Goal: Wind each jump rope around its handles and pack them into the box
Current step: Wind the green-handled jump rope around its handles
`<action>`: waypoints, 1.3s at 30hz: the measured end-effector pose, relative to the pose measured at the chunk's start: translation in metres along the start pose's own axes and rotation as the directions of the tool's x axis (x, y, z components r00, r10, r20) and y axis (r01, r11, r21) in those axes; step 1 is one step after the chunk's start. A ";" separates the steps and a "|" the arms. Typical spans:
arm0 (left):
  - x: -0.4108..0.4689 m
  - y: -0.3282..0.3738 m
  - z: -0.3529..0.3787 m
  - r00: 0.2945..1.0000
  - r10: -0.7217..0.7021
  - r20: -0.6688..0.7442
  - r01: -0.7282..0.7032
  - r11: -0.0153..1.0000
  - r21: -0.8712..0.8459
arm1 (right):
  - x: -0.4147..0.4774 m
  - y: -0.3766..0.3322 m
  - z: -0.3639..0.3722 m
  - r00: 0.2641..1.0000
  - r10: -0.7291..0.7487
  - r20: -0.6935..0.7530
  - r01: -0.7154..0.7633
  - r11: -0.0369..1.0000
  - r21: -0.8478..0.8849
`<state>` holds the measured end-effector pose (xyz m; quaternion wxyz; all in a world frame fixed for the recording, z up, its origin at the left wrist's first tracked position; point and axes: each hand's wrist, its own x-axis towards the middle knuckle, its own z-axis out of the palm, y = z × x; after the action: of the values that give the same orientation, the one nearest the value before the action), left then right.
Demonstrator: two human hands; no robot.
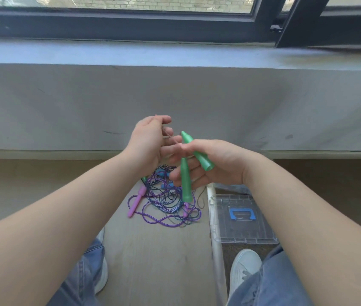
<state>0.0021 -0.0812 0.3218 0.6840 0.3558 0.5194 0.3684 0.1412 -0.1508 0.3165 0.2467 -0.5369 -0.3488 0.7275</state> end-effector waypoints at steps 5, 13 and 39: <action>0.006 -0.002 -0.006 0.995 0.046 -0.090 -0.049 0.998 -0.030 | -0.004 -0.003 -0.001 0.997 -0.014 0.079 0.015 1.000 -0.016; 0.003 0.003 -0.004 0.990 0.078 -0.117 -0.090 0.991 -0.102 | -0.010 0.000 -0.011 0.997 0.065 0.033 -0.058 0.982 -0.179; -0.001 -0.008 -0.021 0.752 0.549 0.364 -0.606 0.360 0.710 | -0.011 -0.007 -0.011 0.995 -0.094 -0.024 0.088 0.980 -0.179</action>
<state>-0.0175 -0.0836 0.3110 0.2930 0.7907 0.4452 0.3012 0.1546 -0.1522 0.3263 0.2363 -0.5520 -0.4324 0.6727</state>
